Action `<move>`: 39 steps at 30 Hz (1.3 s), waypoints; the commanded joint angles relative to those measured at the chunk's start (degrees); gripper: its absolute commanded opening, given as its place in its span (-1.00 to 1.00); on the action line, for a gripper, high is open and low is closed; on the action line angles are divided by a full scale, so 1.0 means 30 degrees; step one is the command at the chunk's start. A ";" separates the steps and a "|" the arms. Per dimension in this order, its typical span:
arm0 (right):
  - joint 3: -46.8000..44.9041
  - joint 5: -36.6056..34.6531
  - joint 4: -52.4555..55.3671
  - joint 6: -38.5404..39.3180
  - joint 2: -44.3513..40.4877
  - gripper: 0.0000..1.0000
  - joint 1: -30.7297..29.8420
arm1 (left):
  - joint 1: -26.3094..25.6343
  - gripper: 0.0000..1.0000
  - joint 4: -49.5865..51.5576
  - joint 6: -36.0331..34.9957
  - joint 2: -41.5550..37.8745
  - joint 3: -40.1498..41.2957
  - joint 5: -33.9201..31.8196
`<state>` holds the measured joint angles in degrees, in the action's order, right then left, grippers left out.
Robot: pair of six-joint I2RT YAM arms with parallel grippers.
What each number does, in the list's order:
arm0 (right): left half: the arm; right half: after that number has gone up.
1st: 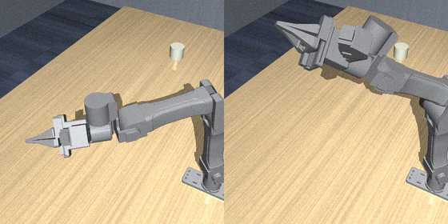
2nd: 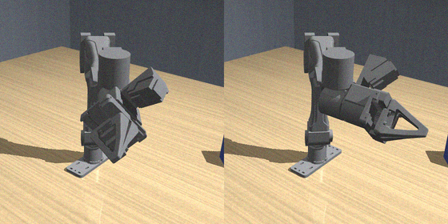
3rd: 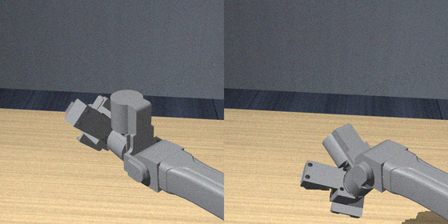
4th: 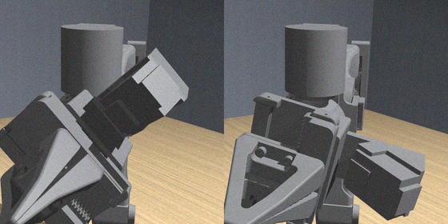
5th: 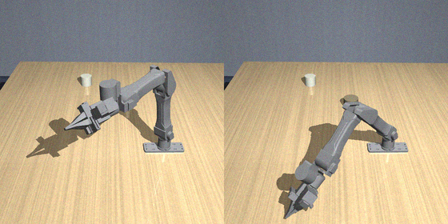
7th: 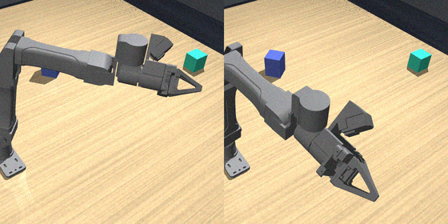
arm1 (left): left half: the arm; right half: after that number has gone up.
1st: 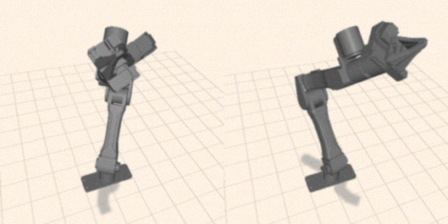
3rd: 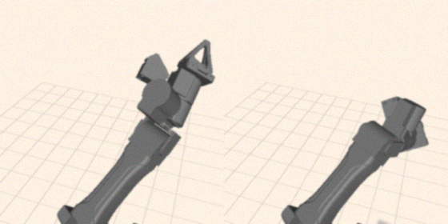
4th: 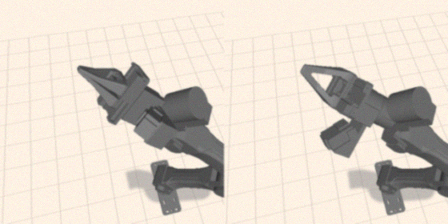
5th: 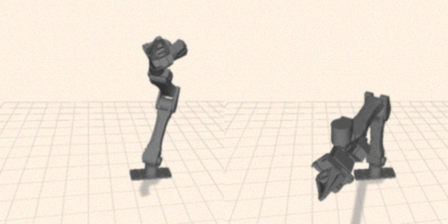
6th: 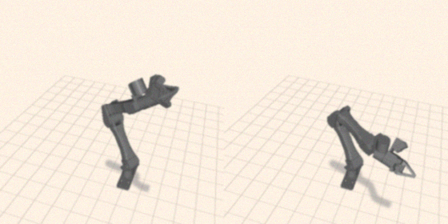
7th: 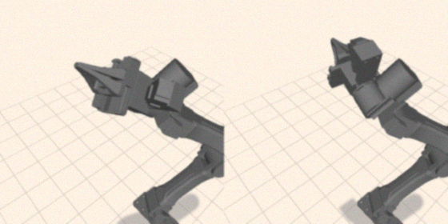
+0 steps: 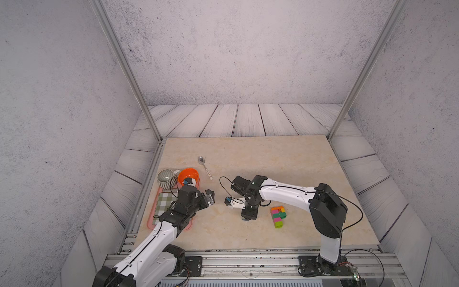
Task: Assemble the letter p with lego
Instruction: Adjust the lego brick at the center of the board.
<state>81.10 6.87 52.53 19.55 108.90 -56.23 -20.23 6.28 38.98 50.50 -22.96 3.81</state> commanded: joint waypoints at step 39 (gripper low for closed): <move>1.0881 1.4505 1.1842 0.5770 1.1036 -0.20 0.5188 | 0.0620 0.97 0.1284 0.0194 -0.4368 0.1178 -0.1213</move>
<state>112.51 51.11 87.72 36.69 141.03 -40.91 -18.76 10.31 39.51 37.52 -20.29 0.23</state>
